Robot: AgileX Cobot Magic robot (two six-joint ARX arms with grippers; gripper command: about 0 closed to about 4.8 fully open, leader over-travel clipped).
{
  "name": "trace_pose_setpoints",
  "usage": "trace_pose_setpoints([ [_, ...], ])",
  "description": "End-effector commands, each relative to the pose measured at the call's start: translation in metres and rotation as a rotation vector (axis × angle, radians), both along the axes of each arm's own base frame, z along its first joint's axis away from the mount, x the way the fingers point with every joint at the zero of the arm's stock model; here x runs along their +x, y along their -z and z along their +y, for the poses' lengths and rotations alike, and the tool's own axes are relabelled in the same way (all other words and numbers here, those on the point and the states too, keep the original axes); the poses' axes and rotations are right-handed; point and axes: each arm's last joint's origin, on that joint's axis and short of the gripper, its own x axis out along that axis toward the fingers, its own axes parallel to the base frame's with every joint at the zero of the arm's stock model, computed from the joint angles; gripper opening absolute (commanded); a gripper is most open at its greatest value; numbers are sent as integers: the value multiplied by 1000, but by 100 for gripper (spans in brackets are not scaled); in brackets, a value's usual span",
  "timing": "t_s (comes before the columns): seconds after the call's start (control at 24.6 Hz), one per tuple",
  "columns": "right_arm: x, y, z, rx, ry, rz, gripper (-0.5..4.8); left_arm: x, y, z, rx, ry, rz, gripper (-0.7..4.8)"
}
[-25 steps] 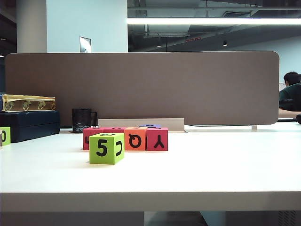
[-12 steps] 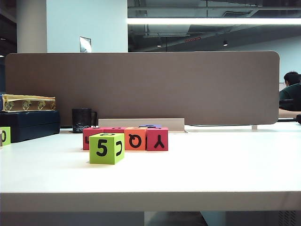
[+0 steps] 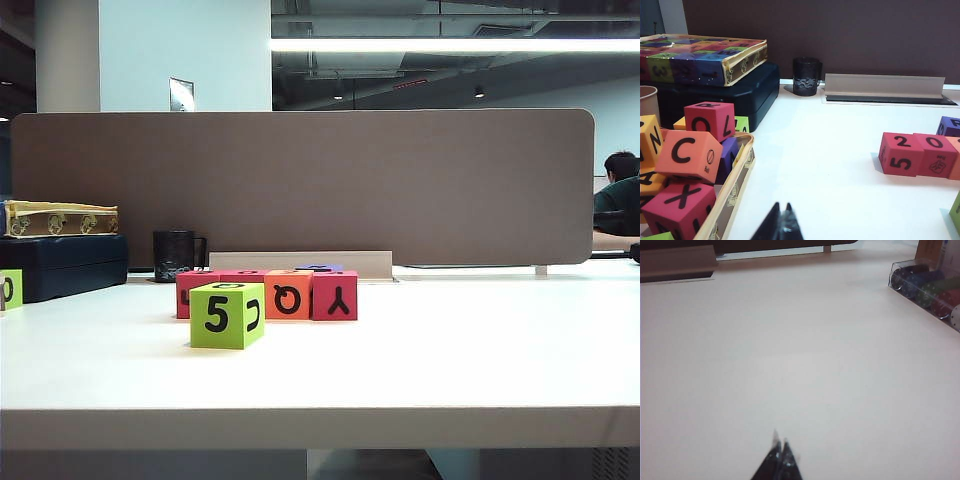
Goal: Select the appropriate blocks from the scattered letter blocks on the table and arrange them in a row to spell out "2024".
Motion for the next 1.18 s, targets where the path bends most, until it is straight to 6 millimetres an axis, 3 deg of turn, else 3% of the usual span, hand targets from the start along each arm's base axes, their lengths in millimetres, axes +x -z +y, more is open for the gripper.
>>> trace_pose_setpoints([
  [0.04,0,0,0,-74,-13,-4,-1,0,-2,0,4,5,-12,-5],
  [1.18,0,-1,0,-77,-16,-11,-1,0,-2,0,4,5,-13,-6],
])
